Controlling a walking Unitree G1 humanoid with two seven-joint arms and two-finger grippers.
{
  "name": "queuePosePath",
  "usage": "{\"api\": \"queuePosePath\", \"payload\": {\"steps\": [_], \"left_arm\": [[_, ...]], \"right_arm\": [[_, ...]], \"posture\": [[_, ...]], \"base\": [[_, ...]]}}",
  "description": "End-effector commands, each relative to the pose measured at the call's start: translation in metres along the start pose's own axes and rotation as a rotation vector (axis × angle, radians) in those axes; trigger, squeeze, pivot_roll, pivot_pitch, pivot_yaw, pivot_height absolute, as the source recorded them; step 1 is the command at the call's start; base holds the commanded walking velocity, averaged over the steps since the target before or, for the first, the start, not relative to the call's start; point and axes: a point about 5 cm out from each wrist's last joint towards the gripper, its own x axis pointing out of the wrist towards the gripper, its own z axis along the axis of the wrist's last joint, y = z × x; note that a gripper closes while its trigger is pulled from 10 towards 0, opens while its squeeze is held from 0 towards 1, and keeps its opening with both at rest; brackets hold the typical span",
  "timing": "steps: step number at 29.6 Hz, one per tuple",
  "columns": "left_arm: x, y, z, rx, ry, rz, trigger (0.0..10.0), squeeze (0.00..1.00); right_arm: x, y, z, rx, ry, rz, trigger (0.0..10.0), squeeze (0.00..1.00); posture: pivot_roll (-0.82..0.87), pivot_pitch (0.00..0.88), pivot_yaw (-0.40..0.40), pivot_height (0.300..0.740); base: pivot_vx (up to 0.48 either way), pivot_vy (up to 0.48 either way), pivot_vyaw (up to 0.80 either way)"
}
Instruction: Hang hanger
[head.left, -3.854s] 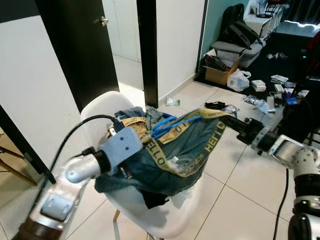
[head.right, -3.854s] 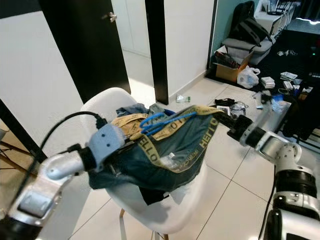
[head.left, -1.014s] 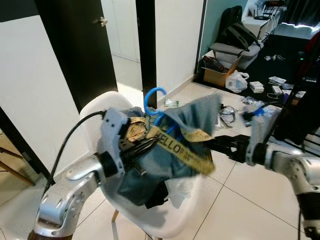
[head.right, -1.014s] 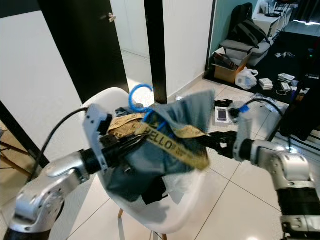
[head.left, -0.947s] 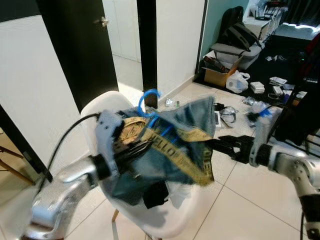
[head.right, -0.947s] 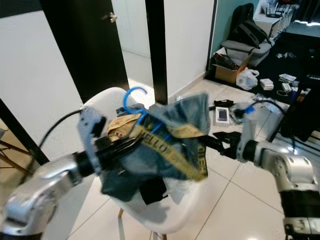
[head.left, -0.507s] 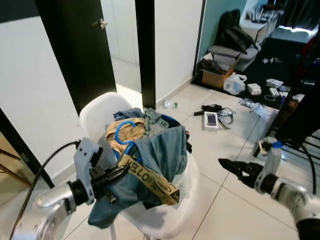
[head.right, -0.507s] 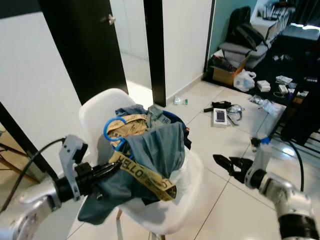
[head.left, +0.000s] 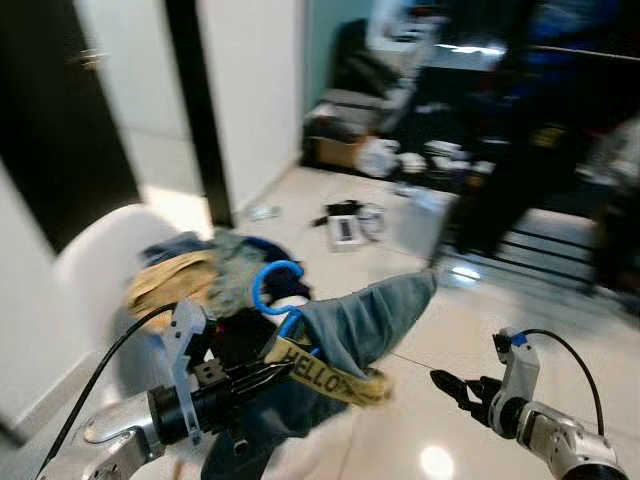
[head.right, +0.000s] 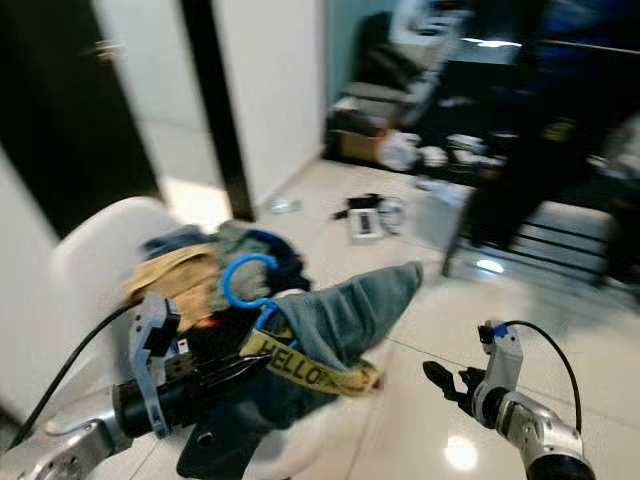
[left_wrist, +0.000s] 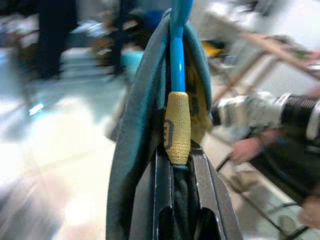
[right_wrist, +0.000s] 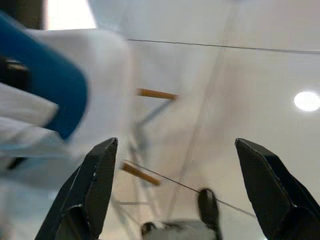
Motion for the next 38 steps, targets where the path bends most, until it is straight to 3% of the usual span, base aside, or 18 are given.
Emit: {"api": "queuePosePath", "payload": {"steps": [1, 6, 7, 9, 11, 13, 21, 38], "left_arm": [[0.009, -0.005, 0.008, 0.037, -0.032, -0.008, 10.0, 0.0], [0.024, -0.004, 0.012, 0.087, -0.057, 0.038, 10.0, 0.0], [0.032, 0.001, 0.01, 0.124, -0.051, 0.112, 10.0, 0.0], [0.032, 0.001, 0.01, 0.124, -0.051, 0.112, 10.0, 0.0], [0.041, 0.006, 0.004, 0.175, -0.049, 0.212, 10.0, 0.0], [0.042, 0.007, 0.002, 0.191, -0.049, 0.235, 10.0, 0.0], [0.046, 0.0, 0.004, 0.238, -0.04, 0.205, 10.0, 0.0], [0.056, -0.008, 0.0, 0.29, -0.035, 0.185, 10.0, 0.0]], "right_arm": [[0.006, 0.006, -0.005, -0.026, 0.013, -0.005, 10.0, 0.0], [0.009, 0.006, -0.011, -0.053, 0.026, -0.04, 10.0, 0.0], [0.01, 0.004, -0.013, -0.071, 0.032, -0.08, 10.0, 0.0], [0.01, 0.004, -0.013, -0.071, 0.032, -0.08, 10.0, 0.0], [0.011, 0.002, -0.015, -0.102, 0.029, -0.127, 10.0, 0.0], [0.013, 0.003, -0.015, -0.111, 0.026, -0.134, 10.0, 0.0], [0.017, 0.004, -0.015, -0.129, 0.007, -0.154, 10.0, 0.0], [0.018, 0.005, -0.016, -0.155, -0.004, -0.146, 10.0, 0.0]], "posture": [[-0.04, 0.0, -0.007, 0.74], [-0.04, 0.0, -0.006, 0.74], [-0.04, 0.0, -0.002, 0.74], [-0.04, 0.0, -0.002, 0.74], [-0.03, 0.0, -0.009, 0.74], [-0.03, 0.0, -0.009, 0.74], [-0.02, 0.0, -0.012, 0.74], [-0.03, 0.0, -0.007, 0.74]], "base": [[0.0, 0.0, -0.77], [0.0, 0.0, -0.77], [0.0, 0.0, 0.0], [0.0, 0.0, 0.0], [0.144, 0.0, 0.0], [0.296, 0.0, 0.0], [0.312, 0.0, 0.0], [0.304, 0.0, -0.8]]}}
